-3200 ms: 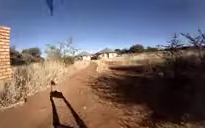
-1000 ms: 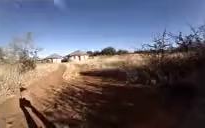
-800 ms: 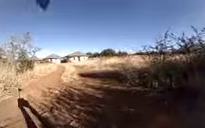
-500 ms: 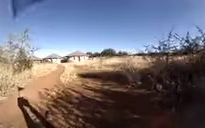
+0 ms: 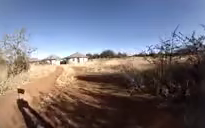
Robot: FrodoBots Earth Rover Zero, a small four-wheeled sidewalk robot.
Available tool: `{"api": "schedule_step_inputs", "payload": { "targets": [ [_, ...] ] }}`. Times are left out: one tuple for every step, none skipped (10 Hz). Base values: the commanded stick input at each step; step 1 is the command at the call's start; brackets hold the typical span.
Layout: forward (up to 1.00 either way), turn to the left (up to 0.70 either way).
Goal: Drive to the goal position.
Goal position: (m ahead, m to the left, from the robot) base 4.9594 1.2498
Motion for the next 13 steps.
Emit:
{"api": "schedule_step_inputs", "payload": {
  "targets": [
    [0.50, 0.00],
    [0.50, 0.00],
    [0.50, 0.00],
    [0.50, 0.00],
    [0.50, 0.00],
    [0.50, 0.00],
    [0.50, 0.00],
    [0.50, 0.00],
    [0.50, 0.00],
    [0.50, 0.00],
    [0.50, 0.00],
    [0.50, 0.00],
    [0.50, 0.00]
  ]
}}
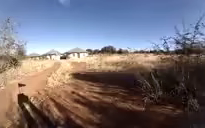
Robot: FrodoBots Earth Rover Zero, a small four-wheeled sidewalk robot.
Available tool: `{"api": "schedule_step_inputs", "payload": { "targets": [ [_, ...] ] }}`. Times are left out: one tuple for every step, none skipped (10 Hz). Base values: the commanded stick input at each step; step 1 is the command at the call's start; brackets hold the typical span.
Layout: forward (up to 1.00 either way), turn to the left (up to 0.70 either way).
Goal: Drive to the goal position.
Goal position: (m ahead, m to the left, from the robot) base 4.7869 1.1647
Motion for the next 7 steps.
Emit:
{"api": "schedule_step_inputs", "payload": {
  "targets": [
    [0.50, 0.00],
    [0.50, 0.00],
    [0.50, 0.00],
    [0.50, 0.00],
    [0.50, 0.00],
    [0.50, 0.00],
    [0.50, 0.00]
  ]
}}
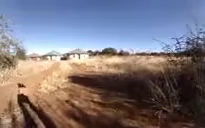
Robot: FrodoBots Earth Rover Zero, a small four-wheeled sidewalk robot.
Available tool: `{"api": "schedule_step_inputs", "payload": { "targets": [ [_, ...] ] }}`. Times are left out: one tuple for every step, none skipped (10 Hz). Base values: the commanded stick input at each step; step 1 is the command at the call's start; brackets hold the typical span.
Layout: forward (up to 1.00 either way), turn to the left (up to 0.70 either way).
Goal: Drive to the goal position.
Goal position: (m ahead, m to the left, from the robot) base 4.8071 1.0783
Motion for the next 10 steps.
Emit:
{"api": "schedule_step_inputs", "payload": {
  "targets": [
    [0.50, 0.00],
    [0.50, 0.00],
    [0.50, 0.04],
    [0.50, 0.32],
    [0.50, 0.46],
    [0.50, 0.27],
    [0.50, 0.00],
    [0.50, 0.00],
    [0.50, 0.00],
    [0.50, 0.00]
  ]
}}
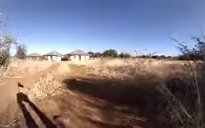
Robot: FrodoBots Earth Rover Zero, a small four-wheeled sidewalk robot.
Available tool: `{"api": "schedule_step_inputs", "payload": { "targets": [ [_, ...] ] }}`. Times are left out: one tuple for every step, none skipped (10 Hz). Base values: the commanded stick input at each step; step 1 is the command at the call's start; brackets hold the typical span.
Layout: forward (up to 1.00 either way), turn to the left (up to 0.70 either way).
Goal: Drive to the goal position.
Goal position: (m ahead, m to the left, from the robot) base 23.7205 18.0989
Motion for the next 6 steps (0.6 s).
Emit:
{"api": "schedule_step_inputs", "payload": {
  "targets": [
    [0.50, 0.00],
    [0.50, 0.00],
    [0.50, 0.00],
    [0.50, 0.00],
    [0.50, 0.00],
    [0.50, 0.00]
  ]
}}
